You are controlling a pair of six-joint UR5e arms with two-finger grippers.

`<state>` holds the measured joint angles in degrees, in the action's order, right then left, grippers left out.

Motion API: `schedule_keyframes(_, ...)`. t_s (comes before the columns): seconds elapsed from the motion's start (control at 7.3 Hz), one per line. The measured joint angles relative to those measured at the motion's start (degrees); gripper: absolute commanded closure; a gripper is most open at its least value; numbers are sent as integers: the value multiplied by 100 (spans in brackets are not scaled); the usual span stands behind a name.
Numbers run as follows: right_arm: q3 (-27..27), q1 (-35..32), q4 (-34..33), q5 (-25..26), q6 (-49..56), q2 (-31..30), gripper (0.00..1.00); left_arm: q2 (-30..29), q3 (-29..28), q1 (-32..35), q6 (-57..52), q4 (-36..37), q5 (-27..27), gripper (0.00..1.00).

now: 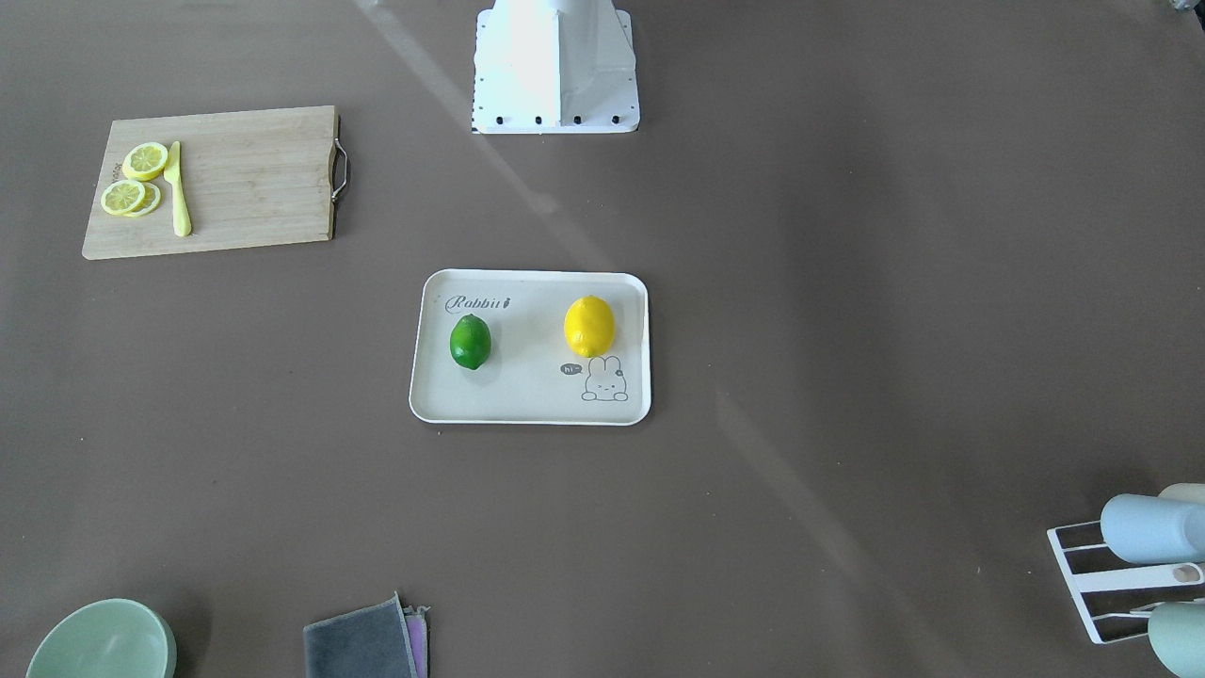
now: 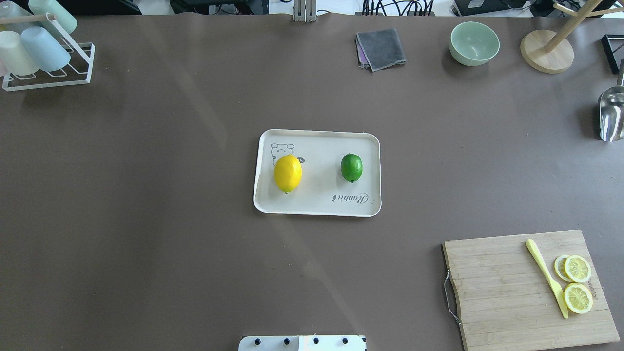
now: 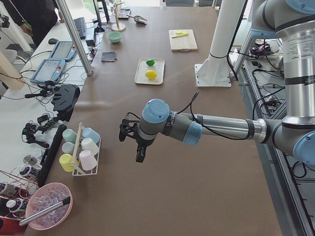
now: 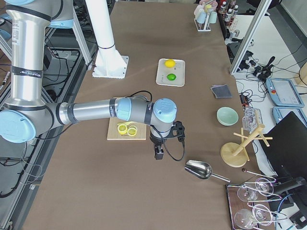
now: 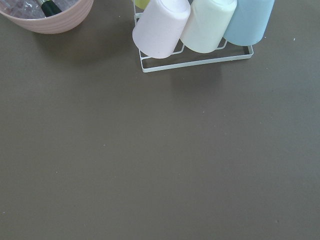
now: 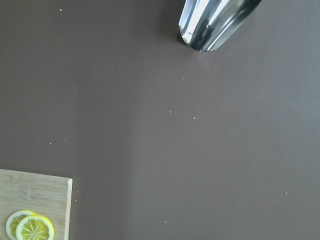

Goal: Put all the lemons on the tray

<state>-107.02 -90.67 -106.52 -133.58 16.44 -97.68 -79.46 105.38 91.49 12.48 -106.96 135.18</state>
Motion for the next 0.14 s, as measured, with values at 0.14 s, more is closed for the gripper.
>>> schedule_keyframes(0.14, -2, -2, 0, -1, 0, 1, 0, 0, 0, 0, 0, 0, 0, 2)
